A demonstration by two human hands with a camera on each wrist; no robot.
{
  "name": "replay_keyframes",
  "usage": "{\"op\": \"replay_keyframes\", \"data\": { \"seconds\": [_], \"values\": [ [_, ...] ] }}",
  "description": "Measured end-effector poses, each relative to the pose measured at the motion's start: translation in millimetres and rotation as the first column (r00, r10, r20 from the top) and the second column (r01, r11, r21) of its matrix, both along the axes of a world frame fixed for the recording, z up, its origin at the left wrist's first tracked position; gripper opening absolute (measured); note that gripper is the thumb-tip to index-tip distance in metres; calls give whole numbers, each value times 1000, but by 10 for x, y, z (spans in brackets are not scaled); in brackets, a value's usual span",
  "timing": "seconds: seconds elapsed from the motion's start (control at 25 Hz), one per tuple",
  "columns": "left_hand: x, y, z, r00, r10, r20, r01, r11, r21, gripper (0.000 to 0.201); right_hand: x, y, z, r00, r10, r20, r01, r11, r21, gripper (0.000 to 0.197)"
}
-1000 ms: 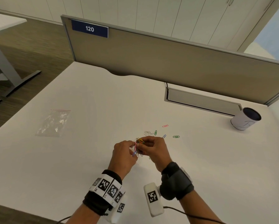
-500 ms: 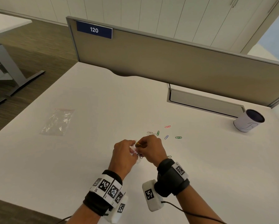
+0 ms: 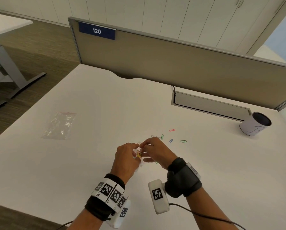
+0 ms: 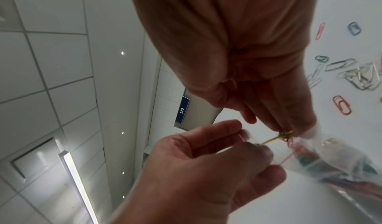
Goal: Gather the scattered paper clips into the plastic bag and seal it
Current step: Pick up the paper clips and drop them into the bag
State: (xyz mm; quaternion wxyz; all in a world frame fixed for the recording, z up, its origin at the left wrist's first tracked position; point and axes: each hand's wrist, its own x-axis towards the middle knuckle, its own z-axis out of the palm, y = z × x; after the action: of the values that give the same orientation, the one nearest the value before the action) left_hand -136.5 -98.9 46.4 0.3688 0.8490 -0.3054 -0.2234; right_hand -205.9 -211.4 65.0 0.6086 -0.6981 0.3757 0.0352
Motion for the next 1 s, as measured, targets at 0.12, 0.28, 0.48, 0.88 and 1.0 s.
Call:
{"op": "replay_keyframes", "data": {
  "seconds": [0.12, 0.28, 0.48, 0.88, 1.0],
  "values": [
    [-4, -19, 5, 1000, 9, 8, -9, 1000, -6, 44, -41, 18, 65, 1000, -17, 11, 16, 997, 72, 19],
    [20, -13, 2, 999, 18, 51, -18, 1000, 4, 35, -208, -17, 62, 992, -1, 128, -19, 988, 155, 21],
    [11, -58, 13, 999, 10, 46, -9, 1000, -4, 35, -311, -74, -37, 966, -46, 253, 53, 998, -19, 17],
    [117, -61, 25, 999, 25, 24, -24, 999, -36, 18, -763, -418, -913, 946, -24, -324, -162, 830, -534, 55],
    [127, -33, 39, 1000, 16, 27, -15, 999, -44, 20, -503, -427, -941, 977, -15, -214, -111, 817, -566, 41]
  ]
}}
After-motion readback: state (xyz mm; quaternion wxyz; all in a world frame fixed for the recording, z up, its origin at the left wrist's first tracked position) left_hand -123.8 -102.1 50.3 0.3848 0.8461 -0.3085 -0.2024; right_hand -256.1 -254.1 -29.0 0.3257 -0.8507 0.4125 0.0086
